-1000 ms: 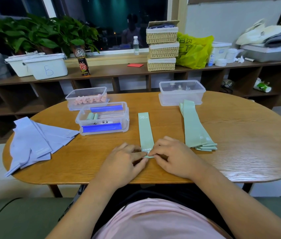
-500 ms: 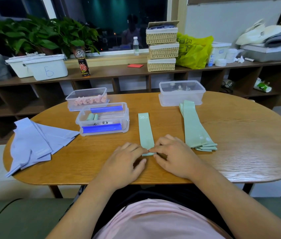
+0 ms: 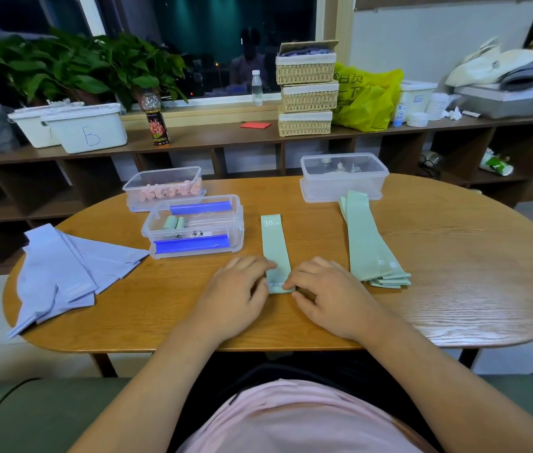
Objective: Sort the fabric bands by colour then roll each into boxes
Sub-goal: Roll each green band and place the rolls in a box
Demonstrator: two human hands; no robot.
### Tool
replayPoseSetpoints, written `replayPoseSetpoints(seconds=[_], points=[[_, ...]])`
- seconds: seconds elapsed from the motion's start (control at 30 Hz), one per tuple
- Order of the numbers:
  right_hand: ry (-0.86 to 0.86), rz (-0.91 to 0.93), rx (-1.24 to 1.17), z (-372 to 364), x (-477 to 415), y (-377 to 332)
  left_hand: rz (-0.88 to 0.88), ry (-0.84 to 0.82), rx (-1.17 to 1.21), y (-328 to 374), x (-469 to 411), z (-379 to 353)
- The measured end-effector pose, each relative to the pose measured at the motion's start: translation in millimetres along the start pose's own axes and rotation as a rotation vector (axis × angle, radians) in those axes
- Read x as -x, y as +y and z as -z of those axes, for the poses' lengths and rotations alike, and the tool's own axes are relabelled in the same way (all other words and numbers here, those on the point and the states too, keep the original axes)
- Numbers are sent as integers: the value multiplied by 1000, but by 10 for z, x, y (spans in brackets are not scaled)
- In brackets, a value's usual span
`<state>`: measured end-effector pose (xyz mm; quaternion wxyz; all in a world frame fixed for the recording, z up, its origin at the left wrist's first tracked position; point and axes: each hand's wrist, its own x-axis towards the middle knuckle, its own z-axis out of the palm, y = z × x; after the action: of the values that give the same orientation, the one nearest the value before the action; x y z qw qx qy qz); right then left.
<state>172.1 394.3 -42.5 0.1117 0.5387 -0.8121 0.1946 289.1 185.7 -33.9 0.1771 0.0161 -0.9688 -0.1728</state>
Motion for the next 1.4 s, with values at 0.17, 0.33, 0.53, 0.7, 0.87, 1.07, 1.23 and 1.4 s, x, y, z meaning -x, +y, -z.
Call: replayPoseSetpoints(seconds=[0.17, 0.33, 0.53, 0.7, 0.87, 1.07, 1.23, 1.4], points=[[17, -13, 2, -14, 8, 14, -74, -219, -111, -71, -219, -3], [17, -32, 14, -12, 8, 5, -29, -197, -117, -140, -190, -57], [-1, -52, 12, -4, -8, -1, 16, -194, -59, -148, -186, -68], [-21, -72, 7, 4, -82, 18, 24, -209, -25, -120, -197, -42], [-59, -89, 73, 42, -189, 17, 4, -89, 40, -131, -145, -45], [-23, -122, 45, -38, -200, 31, -43, -72, -10, -113, -125, -46], [13, -141, 1, -70, -184, 77, -16, -64, -31, -101, -140, -45], [52, -151, -89, -39, -177, 72, -15, -53, -26, -110, -126, -47]])
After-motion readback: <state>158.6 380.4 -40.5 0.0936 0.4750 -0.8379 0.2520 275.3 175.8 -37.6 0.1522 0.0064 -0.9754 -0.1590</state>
